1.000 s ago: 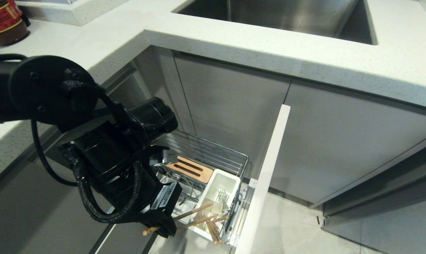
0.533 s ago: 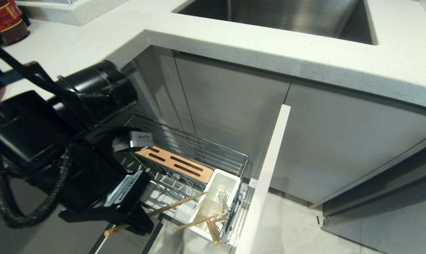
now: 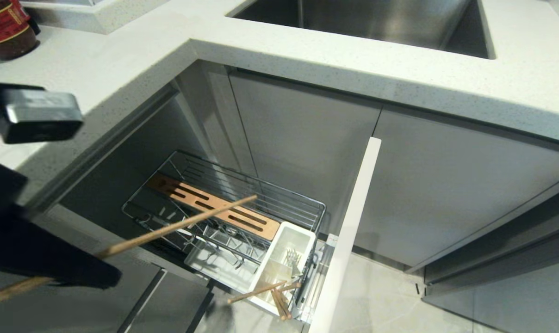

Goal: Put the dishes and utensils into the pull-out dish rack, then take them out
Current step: Take the chopsticks out of the cupboard

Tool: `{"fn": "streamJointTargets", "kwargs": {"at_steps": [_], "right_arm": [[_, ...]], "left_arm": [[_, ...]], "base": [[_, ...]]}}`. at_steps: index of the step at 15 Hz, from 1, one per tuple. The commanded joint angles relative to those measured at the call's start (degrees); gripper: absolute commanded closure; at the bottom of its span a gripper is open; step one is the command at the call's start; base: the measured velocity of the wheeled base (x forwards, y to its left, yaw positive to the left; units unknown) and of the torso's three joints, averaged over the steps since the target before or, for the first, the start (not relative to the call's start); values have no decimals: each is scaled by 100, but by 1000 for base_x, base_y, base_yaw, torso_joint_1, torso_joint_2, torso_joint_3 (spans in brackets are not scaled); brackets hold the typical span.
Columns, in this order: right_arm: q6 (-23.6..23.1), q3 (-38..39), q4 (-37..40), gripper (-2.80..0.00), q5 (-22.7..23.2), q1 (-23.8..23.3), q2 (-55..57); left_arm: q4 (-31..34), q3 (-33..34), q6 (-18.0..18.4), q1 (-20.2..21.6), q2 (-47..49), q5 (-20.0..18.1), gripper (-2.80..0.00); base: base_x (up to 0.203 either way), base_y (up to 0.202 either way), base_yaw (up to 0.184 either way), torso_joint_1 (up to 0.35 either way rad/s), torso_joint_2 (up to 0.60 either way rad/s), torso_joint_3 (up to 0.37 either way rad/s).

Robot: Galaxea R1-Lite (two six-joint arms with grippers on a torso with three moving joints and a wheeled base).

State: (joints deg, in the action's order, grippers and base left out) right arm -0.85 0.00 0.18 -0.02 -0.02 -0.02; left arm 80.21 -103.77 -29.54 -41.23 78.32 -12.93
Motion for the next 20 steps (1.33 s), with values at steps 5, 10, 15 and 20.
{"fn": "streamJointTargets", "kwargs": {"at_steps": [5, 10, 15, 20], "right_arm": [[-3, 0, -1, 0, 2, 2, 2], [-3, 0, -1, 0, 2, 2, 2], [-3, 0, -1, 0, -3, -1, 2], [-11, 0, -1, 0, 2, 1, 2]], "left_arm": [[-600, -384, 203, 714, -1270, 256, 0], [-1504, -337, 653, 2766, -1914, 102, 0], [-1707, -303, 1083, 5649, -2143, 80, 0], [-1728, 159, 1467, 8178, -2324, 205, 0]], "base": [[0, 0, 0, 0, 0, 0], [0, 0, 0, 0, 0, 0], [0, 0, 0, 0, 0, 0], [0, 0, 0, 0, 0, 0]]}}
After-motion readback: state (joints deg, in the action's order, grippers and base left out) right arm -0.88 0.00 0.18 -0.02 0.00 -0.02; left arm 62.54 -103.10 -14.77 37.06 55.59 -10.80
